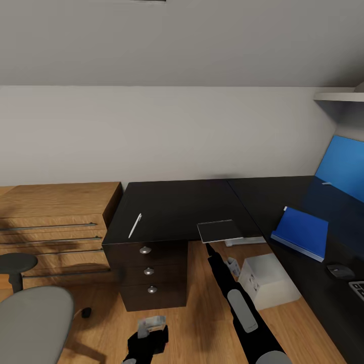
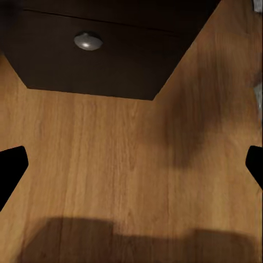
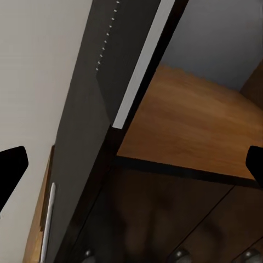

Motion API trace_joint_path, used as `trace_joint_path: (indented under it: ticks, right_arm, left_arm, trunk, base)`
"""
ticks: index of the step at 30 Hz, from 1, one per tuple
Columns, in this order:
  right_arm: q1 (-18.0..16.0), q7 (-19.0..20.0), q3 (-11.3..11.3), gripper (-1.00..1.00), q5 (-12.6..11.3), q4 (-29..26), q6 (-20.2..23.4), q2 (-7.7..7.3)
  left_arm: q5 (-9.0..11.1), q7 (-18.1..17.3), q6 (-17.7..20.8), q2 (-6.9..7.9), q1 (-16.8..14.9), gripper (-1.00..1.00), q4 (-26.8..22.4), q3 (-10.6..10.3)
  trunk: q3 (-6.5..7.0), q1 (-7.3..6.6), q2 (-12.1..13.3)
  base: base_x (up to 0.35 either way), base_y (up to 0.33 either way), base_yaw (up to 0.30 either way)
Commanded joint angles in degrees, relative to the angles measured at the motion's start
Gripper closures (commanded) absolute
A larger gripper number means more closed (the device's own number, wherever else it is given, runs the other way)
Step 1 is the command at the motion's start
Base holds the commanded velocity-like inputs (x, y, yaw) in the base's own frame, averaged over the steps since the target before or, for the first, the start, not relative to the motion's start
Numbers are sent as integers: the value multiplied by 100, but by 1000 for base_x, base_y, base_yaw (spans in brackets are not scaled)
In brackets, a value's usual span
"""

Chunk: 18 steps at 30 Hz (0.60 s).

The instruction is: In the bedroom, organize the workspace by keeping the computer under the desk, ensuring the monitor is on the desk, placing the keyboard on the desk next to the monitor, placing the mouse on the desk next to the keyboard, moving the folder from the swivel chair onto the desk next to the mouse, stacking the notebook on top of the folder with the pen on top of the notebook, and positioning the swivel chair next to the desk.

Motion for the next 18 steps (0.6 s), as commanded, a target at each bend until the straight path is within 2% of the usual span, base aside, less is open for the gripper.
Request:
trace_joint_path:
  ticks: [1,3,6,11,15,18]
  right_arm:
    - [-4,26,-6,-100,-76,1,6,2]
    - [-6,21,-6,-100,-263,-2,9,2]
    - [-7,11,-12,-100,-528,-5,50,2]
    - [-5,-6,-33,-100,-841,-6,253,2]
    - [-6,-20,-46,-100,-1132,-6,351,2]
    - [-5,-14,-52,-100,-1224,-5,368,2]
  left_arm:
    - [52,85,136,3,-4,-100,-146,3]
    - [197,338,714,2,-7,-100,-706,133]
    - [413,527,1127,-8,-6,-100,-1159,386]
    - [540,600,1295,-12,-5,-100,-1460,550]
    - [574,615,1325,-6,-4,-100,-1527,577]
    - [585,618,1329,1,-4,-100,-1526,582]
  trunk:
    - [-6,0,-3]
    - [-6,0,-3]
    - [-6,0,-3]
    - [-6,0,-3]
    - [-6,0,-3]
    - [-6,0,-3]
  base:
    - [0,0,0]
    - [0,0,0]
    - [0,0,0]
    - [0,0,0]
    - [0,0,0]
    - [0,0,0]
